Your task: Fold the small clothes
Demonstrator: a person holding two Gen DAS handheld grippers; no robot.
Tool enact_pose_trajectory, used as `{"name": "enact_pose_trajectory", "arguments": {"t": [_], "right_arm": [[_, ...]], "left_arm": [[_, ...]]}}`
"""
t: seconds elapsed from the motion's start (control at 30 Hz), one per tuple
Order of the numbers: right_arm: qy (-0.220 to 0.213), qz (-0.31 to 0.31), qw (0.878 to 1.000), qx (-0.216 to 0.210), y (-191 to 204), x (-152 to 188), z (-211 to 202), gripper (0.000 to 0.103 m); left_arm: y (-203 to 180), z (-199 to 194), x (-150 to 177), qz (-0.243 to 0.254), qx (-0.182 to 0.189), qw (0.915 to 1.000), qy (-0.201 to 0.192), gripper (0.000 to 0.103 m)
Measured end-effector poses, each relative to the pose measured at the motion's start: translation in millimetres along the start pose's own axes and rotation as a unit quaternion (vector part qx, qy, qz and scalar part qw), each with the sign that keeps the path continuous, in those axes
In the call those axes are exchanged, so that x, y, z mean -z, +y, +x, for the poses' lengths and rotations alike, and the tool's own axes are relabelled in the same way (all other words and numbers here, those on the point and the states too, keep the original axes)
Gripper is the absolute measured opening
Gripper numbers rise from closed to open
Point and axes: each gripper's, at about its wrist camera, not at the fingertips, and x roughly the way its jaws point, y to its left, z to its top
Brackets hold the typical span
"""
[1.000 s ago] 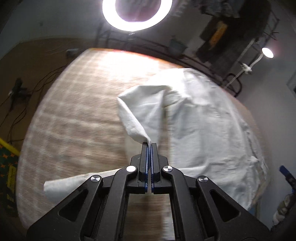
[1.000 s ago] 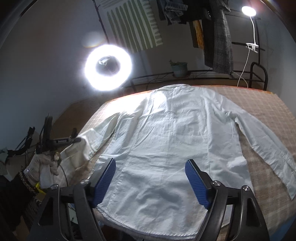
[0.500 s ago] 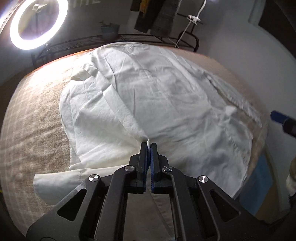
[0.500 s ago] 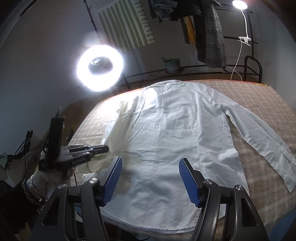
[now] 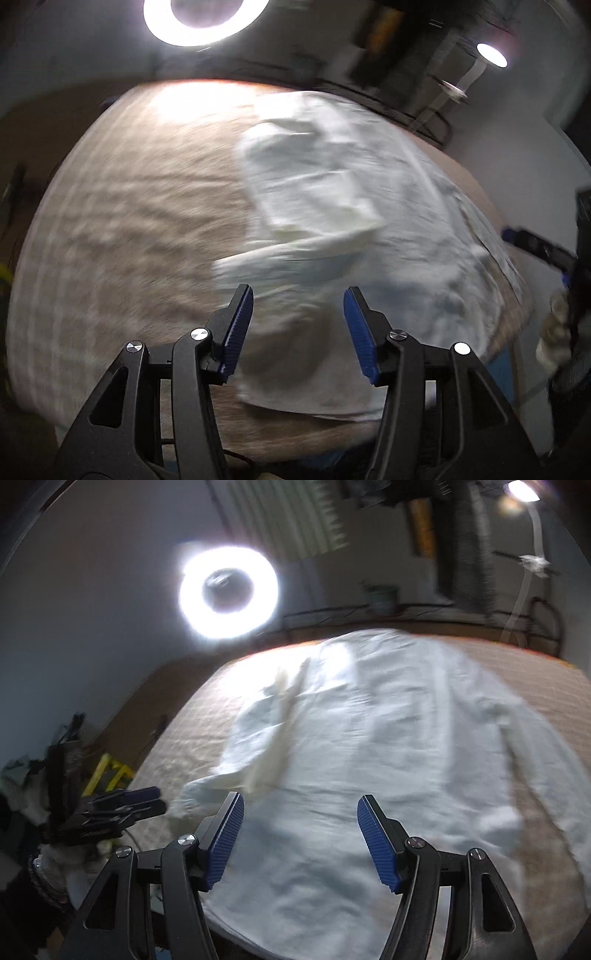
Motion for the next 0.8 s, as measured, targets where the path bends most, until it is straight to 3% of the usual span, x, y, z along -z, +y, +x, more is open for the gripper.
{"name": "enact_pose_trajectory", "arguments": {"t": [0.07, 0.2, 0.23, 0.33, 0.37, 0.4, 0.5, 0.67, 0.8], "right_arm": [[0.014, -0.004, 1.000, -0.022, 10.2, -3.4, 20.2, 0.067], [0.034, -0.019, 0.999, -0.026, 31.5, -7.5, 53.3, 0.059], [0.040, -0.023, 0.999, -0.028, 36.8, -9.0, 61.6, 0.059], [0.046, -0.035, 0.998, -0.019, 43.8, -10.7, 73.4, 0.058], [0.048, -0.037, 0.998, -0.016, 44.0, -11.0, 75.3, 0.058], [0.049, -0.037, 0.998, -0.013, 43.1, -11.2, 75.7, 0.058], [0.051, -0.038, 0.998, -0.005, 36.5, -12.1, 74.6, 0.058], [0.058, -0.039, 0.997, 0.011, 21.6, -17.2, 72.6, 0.058], [0.063, -0.047, 0.997, 0.013, 15.4, -28.6, 72.5, 0.058]], "left_arm": [[19.4, 5.6, -6.8, -0.032, -0.013, 0.9994, 0.001, 0.053], [41.4, 30.2, -15.0, -0.047, -0.063, 0.9966, 0.025, 0.053], [46.2, 39.5, -15.7, -0.055, -0.060, 0.9959, 0.039, 0.053], [53.3, 57.1, -14.2, -0.086, 0.001, 0.9941, 0.067, 0.052], [50.5, 58.7, -13.1, -0.084, 0.007, 0.9942, 0.067, 0.037], [46.2, 58.9, -12.4, -0.074, 0.010, 0.9949, 0.068, 0.018], [27.7, 45.4, -12.2, -0.039, 0.015, 0.9978, 0.052, 0.005], [-15.0, 6.3, -3.2, 0.031, 0.039, 0.9987, 0.010, 0.005], [-58.7, -13.4, 19.0, 0.095, 0.094, 0.9910, 0.012, 0.006]]}}
